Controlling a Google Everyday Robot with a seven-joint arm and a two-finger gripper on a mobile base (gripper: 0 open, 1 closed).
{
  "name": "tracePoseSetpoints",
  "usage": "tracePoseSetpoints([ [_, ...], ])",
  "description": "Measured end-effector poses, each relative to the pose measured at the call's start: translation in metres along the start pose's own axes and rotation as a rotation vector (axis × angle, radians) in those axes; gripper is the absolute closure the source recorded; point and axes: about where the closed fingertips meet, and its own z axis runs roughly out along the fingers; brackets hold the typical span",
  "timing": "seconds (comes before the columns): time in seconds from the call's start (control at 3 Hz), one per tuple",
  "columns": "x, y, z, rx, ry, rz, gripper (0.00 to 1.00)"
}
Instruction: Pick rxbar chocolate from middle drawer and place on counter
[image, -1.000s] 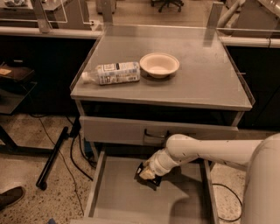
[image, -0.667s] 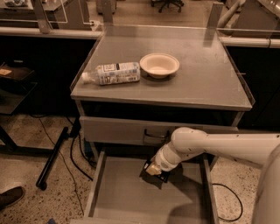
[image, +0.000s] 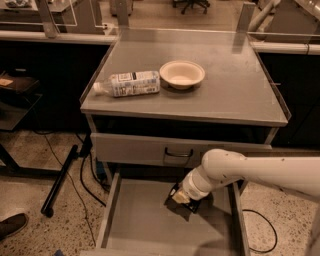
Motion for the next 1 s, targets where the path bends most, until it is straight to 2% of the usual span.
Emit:
tracePoseSetpoints([
  [0.33,0.033,0.017,-0.019,0.020,0.028,0.072,1.00],
  [0.67,0.033,0.017,-0.019,0.020,0.028,0.072,1.00],
  [1.0,0.033,0.009,-0.032,0.035,0.033,0.137,1.00],
])
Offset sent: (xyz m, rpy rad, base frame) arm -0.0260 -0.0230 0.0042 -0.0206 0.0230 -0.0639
